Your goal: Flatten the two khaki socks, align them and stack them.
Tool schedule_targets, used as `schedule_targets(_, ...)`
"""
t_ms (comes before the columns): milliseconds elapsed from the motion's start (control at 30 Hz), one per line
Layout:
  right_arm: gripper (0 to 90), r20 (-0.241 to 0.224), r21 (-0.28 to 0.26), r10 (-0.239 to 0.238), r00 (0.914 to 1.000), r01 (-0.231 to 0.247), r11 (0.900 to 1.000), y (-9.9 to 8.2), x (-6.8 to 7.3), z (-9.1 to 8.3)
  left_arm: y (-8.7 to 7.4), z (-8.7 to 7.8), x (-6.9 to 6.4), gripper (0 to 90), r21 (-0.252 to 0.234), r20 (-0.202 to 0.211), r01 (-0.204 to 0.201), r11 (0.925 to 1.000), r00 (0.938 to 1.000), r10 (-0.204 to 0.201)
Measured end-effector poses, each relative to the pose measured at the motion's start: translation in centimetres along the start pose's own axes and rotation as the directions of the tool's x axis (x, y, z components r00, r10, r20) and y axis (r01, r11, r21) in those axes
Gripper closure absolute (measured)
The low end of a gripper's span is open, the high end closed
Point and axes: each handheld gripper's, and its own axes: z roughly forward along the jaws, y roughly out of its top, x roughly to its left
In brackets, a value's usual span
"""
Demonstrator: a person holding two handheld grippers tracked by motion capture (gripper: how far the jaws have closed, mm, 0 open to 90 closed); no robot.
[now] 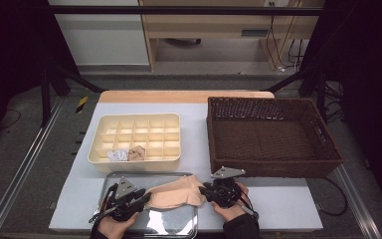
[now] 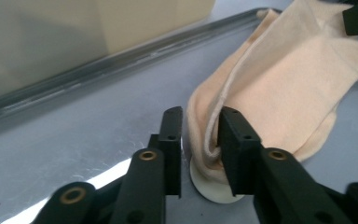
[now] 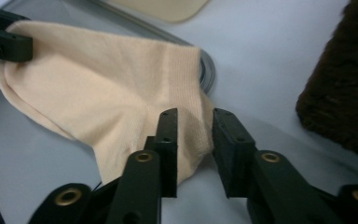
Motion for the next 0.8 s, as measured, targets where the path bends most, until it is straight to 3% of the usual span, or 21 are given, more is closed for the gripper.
schedule_targets(167, 63.6, -0.007, -0.052, 0.015, 0.9999, -0.016, 0.9985, 0.2, -0.5, -1.2, 0.9, -1.0, 0.0, 61.5, -0.066, 0.002, -0.004, 0.9978, 1.0000, 0.004)
schedule_targets(367, 57.3, 0.029, -0.083, -0.003, 0.9996, 0.005, 0.9965, -0.3, -1.3, -2.5, 2.4, -1.5, -0.8, 63.3, -0.105, 0.003, -0.057, 0.9928, 0.9983, 0.058)
schedule_targets(500, 56.5, 0.034, -0.086, 0.001, 0.9994, 0.002, 0.9963, -0.8, -1.5, -2.8, 3.2, -0.9, -1.8, 68.2, -0.106, 0.007, -0.094, 0.9899, 0.9955, 0.095)
schedule_targets(800, 55.2, 0.028, -0.083, 0.016, 0.9995, -0.013, 0.9965, -1.0, -1.3, -2.6, 4.1, 1.8, -4.4, 81.6, -0.091, 0.073, -0.133, 0.9868, 0.9874, 0.140)
